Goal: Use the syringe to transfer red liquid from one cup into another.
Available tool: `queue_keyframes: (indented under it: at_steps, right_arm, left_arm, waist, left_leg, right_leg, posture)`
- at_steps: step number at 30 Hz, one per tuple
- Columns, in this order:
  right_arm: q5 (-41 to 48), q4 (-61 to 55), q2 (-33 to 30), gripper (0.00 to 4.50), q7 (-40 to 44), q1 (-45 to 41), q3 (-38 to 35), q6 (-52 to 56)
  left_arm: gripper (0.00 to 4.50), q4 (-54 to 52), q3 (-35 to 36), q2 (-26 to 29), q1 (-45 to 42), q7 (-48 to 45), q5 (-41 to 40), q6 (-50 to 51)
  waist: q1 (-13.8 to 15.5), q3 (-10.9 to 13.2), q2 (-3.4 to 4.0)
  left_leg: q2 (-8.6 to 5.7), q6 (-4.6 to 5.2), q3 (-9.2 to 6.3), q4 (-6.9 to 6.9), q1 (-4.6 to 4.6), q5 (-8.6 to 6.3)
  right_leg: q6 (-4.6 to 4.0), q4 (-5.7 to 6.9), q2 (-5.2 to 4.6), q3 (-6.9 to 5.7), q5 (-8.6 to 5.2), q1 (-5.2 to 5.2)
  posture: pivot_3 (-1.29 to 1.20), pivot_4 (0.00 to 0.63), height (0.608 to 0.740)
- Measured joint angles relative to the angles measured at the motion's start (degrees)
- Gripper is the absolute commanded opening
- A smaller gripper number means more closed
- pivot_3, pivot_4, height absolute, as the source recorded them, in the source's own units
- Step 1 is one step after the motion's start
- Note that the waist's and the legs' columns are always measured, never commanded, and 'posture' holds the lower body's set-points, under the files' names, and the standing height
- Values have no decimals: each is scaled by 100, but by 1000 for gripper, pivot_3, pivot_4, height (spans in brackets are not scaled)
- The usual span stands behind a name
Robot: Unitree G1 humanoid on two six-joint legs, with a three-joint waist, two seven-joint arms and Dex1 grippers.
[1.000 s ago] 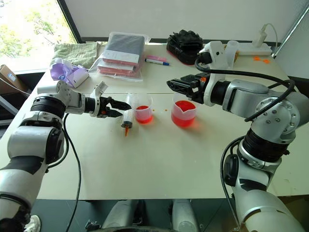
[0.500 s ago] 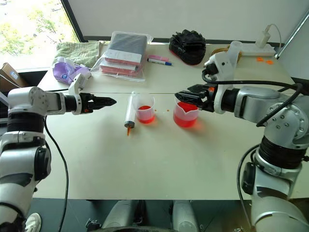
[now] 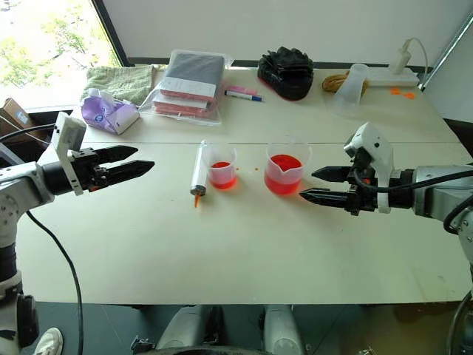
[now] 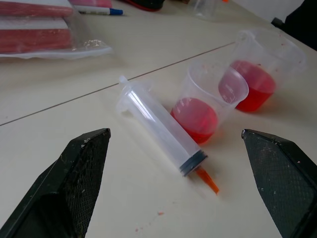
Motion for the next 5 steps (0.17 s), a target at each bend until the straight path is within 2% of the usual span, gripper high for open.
queue_keyframes:
  at_steps: [5]
  right_arm:
    - [-157, 42, 0, 3144, 73, 79, 123, -382]
  left_arm:
    - [4486, -118, 6, -125, 299, 232, -126, -121]
  waist:
    - [14, 1, -2]
  left_leg:
    - [0, 1, 0, 2, -2, 0]
  right_leg:
    - [2, -1, -1, -2, 1, 0]
  posture:
    - [0, 150, 740]
